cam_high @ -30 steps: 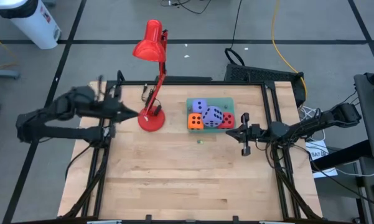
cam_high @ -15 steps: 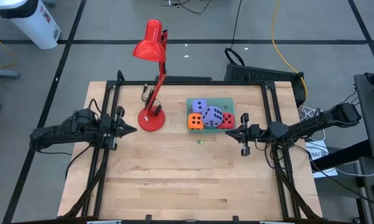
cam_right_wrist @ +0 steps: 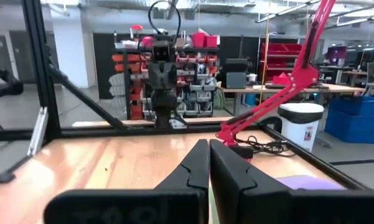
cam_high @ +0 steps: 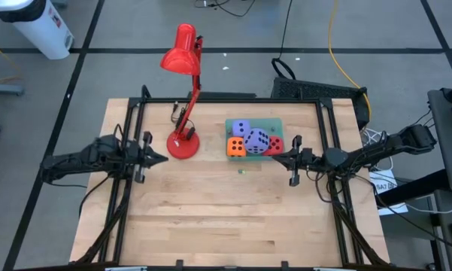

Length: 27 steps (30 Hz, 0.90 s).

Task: Pick & Place Dice
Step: Put the small light green dice into the bin

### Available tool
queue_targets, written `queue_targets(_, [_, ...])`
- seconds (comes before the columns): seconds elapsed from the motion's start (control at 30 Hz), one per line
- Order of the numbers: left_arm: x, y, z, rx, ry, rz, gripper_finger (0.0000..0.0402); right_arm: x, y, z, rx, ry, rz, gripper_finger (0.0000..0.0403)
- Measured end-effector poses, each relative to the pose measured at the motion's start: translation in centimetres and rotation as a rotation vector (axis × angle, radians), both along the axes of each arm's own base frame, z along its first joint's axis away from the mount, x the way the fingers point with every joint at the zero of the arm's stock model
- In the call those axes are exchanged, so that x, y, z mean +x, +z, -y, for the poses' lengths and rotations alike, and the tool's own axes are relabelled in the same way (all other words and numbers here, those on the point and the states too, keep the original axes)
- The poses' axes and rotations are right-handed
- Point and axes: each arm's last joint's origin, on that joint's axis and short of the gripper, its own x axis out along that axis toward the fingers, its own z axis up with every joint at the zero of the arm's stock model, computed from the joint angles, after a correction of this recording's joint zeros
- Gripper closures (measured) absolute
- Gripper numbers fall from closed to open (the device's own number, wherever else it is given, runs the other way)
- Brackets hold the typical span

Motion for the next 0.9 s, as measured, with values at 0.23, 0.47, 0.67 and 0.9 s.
queue_targets(0.23, [0.0,-0.4,-0.1,0.017,0.048,-0.04,0.0396,0.1,1.1,-0.2,0.069,0.007,0.082,0.0399])
queue_targets(0.47, [0.0,-0.5,-0.2,-0.026,0.07,-0.047,0.0397,0.6,1.2,0.2,0.077,-0.117,0.018,0.0399])
queue_targets(0.67, [0.0,-0.5,-0.1,-0.025,0.045,-0.045,0.0398,2.2,2.1,1.5,0.06,-0.208,-0.152,0.0399])
queue_targets(0.9, [0.0,-0.5,-0.2,-0.026,0.061,-0.045,0.0399,2.7,3.1,2.7,0.066,-0.181,-0.165,0.0399])
